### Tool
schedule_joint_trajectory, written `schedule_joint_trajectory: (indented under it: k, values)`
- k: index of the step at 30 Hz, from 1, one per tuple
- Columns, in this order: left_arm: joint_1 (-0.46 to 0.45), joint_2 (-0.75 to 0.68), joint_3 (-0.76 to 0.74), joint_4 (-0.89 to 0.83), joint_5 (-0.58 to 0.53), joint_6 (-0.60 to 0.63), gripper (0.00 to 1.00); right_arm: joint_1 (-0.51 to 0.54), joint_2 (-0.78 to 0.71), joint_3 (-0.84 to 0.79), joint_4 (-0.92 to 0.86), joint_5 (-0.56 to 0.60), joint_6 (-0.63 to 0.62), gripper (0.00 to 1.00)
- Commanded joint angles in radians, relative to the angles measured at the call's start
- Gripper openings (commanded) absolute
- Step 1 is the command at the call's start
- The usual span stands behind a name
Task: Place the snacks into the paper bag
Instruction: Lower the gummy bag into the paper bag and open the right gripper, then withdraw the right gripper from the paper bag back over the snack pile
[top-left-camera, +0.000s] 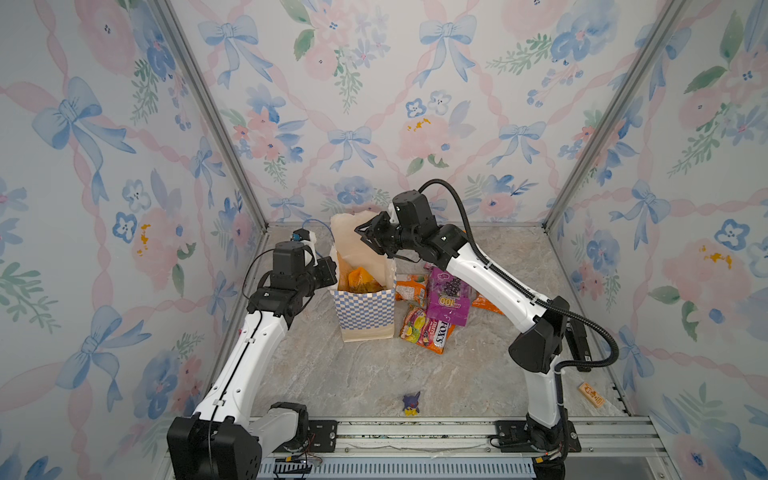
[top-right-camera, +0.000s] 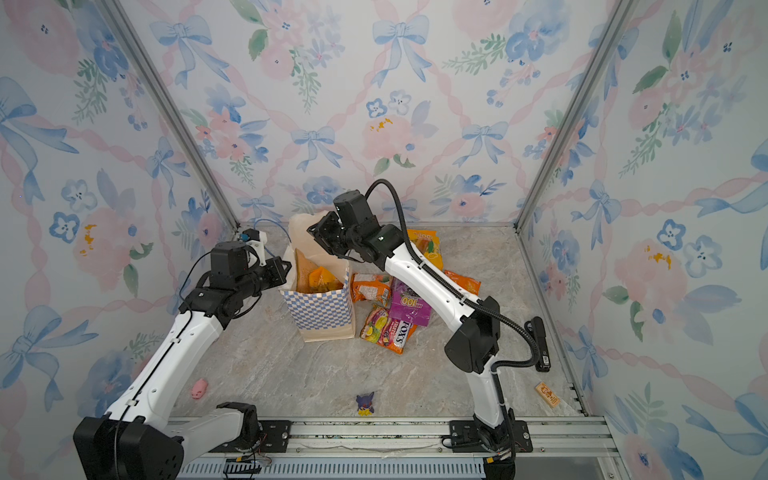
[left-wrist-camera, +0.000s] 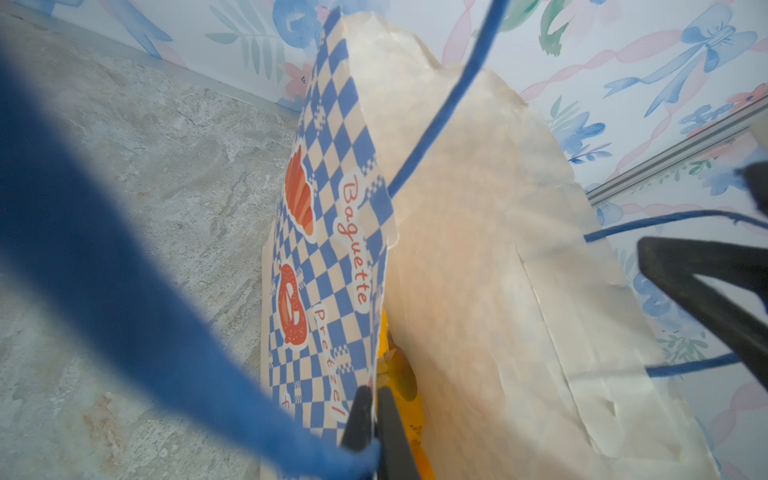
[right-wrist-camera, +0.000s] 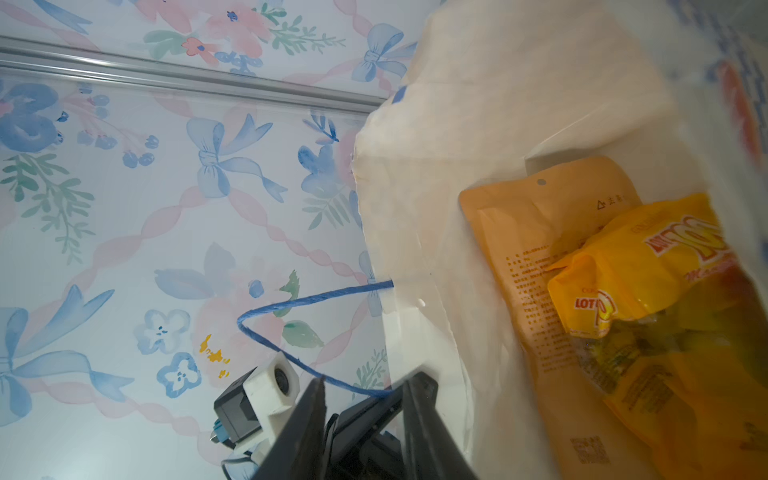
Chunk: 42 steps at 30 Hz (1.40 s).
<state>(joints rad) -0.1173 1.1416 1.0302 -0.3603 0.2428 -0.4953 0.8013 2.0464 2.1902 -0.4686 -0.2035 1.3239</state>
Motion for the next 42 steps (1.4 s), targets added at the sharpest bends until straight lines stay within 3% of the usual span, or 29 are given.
schedule_joint_trajectory:
  k: [1,4,9,12,17,22,32,37,42]
  values:
    - [-0.004,-0.01,-0.011,0.012,0.0,0.007,0.0,0.005,-0.031,-0.001,0.029,-0.025,-0.026,0.36]
    - [-0.004,-0.009,-0.007,0.012,0.0,0.006,0.0,0.01,-0.025,0.057,-0.016,-0.036,-0.099,0.4]
    - [-0.004,-0.009,-0.002,0.011,0.003,0.008,0.0,0.024,0.037,0.346,-0.288,-0.037,-0.345,0.45]
    - [-0.004,-0.009,0.001,0.012,0.01,0.005,0.0,0.022,0.03,0.426,-0.39,-0.044,-0.456,0.46]
    - [-0.004,-0.009,0.001,0.011,0.013,0.002,0.0,0.004,-0.092,0.359,-0.47,0.005,-0.621,0.53]
    - [-0.003,-0.004,0.003,0.012,0.009,0.0,0.0,-0.062,-0.266,0.177,-0.466,0.031,-0.722,0.62]
    - [-0.004,0.006,0.015,0.012,0.012,0.003,0.0,-0.265,-0.573,-0.169,-0.394,0.074,-0.762,0.82]
    - [-0.002,0.01,0.019,0.012,0.013,0.005,0.0,-0.368,-0.593,-0.21,-0.465,0.099,-0.774,0.89]
    - [-0.002,0.008,0.017,0.01,0.013,0.006,0.0,-0.435,-0.514,-0.18,-0.563,0.176,-0.825,0.95]
